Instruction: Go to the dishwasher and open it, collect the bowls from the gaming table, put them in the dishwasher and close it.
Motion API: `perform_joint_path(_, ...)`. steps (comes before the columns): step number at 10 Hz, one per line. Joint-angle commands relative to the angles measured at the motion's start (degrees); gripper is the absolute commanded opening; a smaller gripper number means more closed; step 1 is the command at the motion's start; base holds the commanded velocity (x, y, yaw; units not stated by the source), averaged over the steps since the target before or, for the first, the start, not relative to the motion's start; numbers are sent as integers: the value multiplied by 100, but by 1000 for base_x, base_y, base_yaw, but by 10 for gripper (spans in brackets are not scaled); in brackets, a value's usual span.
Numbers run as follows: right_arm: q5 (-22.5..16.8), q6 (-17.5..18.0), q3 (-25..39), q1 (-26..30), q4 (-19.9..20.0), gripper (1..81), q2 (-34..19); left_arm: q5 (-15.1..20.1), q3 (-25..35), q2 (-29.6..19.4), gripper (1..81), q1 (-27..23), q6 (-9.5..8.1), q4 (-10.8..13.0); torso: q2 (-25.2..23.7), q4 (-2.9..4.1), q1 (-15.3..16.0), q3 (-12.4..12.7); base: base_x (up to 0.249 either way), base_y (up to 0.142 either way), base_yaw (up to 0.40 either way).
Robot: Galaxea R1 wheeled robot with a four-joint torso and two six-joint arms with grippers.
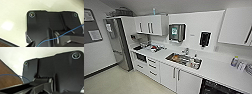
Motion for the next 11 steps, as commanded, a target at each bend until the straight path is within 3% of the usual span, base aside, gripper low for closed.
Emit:
perform_joint_path(1, 44, -30, 391, 130, 66, 811, -293, 310, 478, -235, 811, -240, 43, 48, 0, 0, 0, 0, 0, 0, 300)
perform_joint_path(11, 0, -39, 461, 122, 5, 811, -302, 327, 487, -428, 811, -240, 34, 48, 0, 0, -2, 0, 0, 0, 299)
